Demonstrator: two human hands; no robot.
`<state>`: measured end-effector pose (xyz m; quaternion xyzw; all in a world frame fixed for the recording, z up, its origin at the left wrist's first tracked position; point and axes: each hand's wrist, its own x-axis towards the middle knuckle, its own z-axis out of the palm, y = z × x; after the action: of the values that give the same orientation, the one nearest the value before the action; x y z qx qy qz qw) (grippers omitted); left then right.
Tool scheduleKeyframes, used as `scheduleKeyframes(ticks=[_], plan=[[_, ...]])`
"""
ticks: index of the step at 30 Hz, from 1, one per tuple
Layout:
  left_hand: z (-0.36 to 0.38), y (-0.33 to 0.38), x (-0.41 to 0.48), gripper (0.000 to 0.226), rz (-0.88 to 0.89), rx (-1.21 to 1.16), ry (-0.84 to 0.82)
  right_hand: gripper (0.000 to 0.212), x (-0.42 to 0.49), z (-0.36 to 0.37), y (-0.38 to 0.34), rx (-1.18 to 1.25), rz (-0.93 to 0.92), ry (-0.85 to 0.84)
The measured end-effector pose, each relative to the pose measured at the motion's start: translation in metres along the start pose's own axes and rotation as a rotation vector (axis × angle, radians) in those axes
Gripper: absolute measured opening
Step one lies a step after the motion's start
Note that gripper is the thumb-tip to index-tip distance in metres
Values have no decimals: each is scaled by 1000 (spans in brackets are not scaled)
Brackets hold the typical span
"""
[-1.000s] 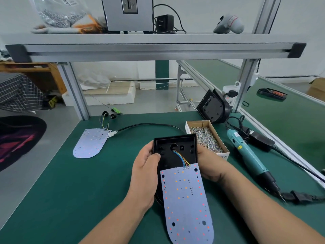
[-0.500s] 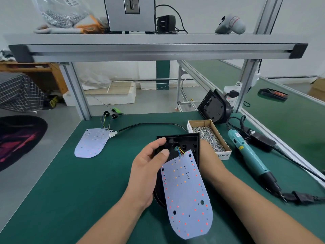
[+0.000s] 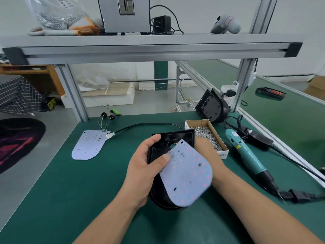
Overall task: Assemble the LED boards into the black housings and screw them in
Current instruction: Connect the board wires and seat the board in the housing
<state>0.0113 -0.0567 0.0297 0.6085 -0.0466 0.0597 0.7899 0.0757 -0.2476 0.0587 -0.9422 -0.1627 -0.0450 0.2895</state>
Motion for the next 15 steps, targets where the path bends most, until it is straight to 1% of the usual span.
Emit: scheduleKeyframes(ticks=[1, 3, 4, 5, 6, 7, 8, 9, 10, 11, 12, 13, 15], plan=[[-1, -1, 1, 54, 3, 9, 11, 37, 4, -1, -2, -90, 32, -50], [-5, -3, 4, 52, 11, 47, 45, 16, 8, 0, -2, -82, 37, -65], [-7, -3, 6, 52, 15, 75, 66, 12, 6, 0, 0, 4, 18, -11], [-9, -3, 8, 53, 20, 96, 96, 15, 2, -5, 2, 61, 0, 38], [-12, -4, 9, 53, 27, 110, 129, 14, -2, -12, 6, 178, 29, 70], [-14, -4, 10, 53, 37, 134, 158, 9, -6, -20, 10, 335, 69, 57], [-16, -5, 11, 54, 53, 174, 182, 20, -8, -28, 15, 509, 107, -27], [-17, -6, 12, 54, 72, 226, 197, 34, -12, -37, 16, 587, 117, -141], [-17, -7, 12, 55, 93, 275, 207, 41, -15, -41, 18, 575, 82, -240], [-16, -9, 12, 56, 108, 313, 214, 39, -17, -44, 16, 564, 59, -307], [-16, -11, 12, 56, 115, 333, 224, 32, -18, -42, 18, 569, 30, -353], [-16, -12, 13, 56, 115, 338, 238, 23, -18, -41, 17, 609, 35, -379], [-15, -13, 14, 53, 109, 336, 265, 14, -18, -36, 18, 683, 74, -376]])
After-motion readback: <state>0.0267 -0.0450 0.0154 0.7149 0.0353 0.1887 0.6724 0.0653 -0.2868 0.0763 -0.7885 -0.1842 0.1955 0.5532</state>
